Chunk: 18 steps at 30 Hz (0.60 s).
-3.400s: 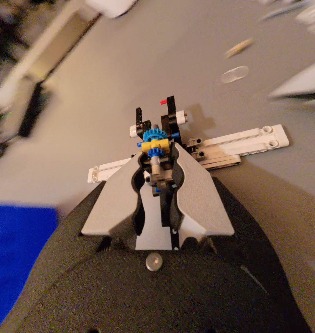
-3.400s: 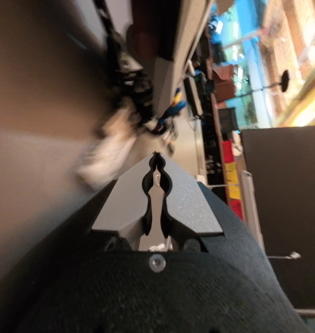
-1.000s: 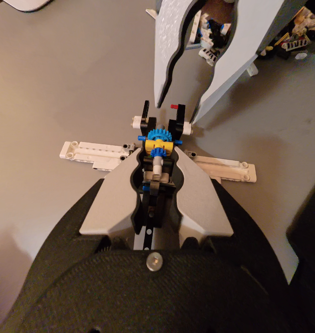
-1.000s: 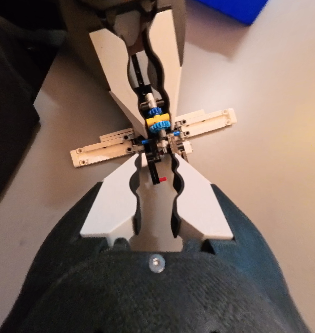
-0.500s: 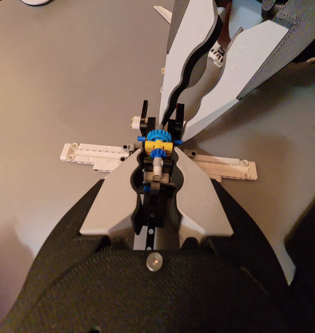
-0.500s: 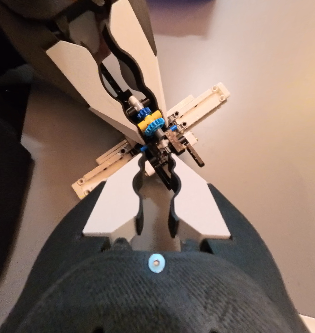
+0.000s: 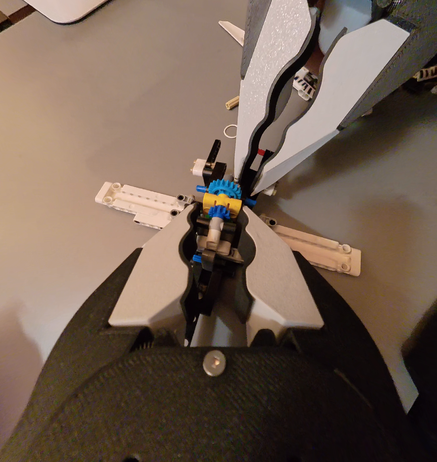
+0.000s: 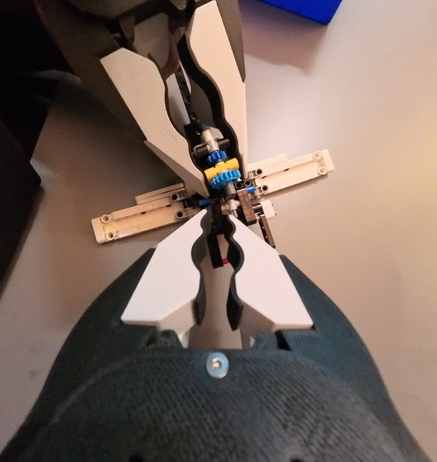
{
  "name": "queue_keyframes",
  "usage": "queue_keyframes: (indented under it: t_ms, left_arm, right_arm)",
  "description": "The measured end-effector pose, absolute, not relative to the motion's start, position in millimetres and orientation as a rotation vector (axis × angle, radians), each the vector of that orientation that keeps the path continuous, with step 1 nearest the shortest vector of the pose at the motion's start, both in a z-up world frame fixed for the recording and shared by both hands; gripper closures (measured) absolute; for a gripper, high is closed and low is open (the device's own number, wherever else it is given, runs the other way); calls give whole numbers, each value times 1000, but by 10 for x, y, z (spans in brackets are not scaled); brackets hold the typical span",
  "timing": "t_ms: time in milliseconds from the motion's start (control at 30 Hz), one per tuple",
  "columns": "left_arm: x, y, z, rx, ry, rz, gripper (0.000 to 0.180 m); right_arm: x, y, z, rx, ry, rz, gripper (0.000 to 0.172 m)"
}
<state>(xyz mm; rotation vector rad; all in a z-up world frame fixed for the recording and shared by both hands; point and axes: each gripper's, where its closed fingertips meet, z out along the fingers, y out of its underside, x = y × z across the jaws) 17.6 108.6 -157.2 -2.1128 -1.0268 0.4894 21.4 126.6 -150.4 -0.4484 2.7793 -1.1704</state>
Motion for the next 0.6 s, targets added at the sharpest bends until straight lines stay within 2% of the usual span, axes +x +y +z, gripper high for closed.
queue_keyframes:
  t_ms: [600]
  left_arm:
    - [266, 1193, -1562, -2091, -1011, 368, 151]
  right_arm:
    - [270, 1332, -1452, -208, 2592, -1282, 162]
